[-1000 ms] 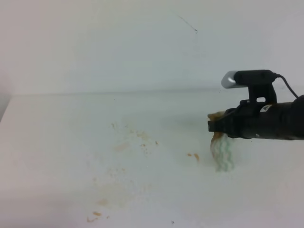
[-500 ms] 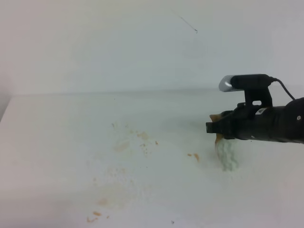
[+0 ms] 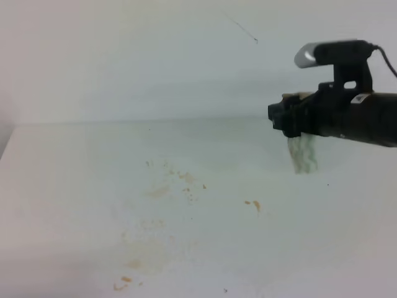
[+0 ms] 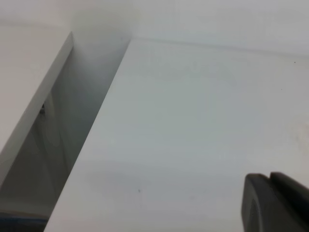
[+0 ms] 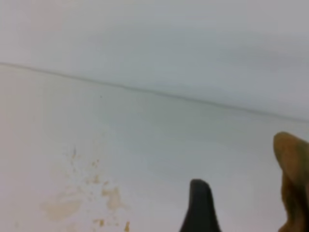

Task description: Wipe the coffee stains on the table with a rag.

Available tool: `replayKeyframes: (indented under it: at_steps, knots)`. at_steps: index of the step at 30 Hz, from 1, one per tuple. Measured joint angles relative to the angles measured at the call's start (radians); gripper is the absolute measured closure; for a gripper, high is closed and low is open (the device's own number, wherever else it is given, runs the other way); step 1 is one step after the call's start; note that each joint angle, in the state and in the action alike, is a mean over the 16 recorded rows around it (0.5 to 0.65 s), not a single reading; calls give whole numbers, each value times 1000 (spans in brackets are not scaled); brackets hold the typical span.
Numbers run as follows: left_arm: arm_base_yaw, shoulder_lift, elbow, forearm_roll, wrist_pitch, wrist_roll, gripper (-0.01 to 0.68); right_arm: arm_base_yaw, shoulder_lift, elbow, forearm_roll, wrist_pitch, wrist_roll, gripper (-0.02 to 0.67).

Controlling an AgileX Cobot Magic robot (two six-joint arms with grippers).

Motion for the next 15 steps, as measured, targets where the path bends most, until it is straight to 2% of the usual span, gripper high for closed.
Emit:
replayKeyframes:
  at_steps: [8,15]
  knots:
    - [0,-2,0,0,0,0,675,0,-98,-17,1,83,-88,154]
    - [0,-6,0,0,0,0,675,0,-79,-17,27,166,-117,154]
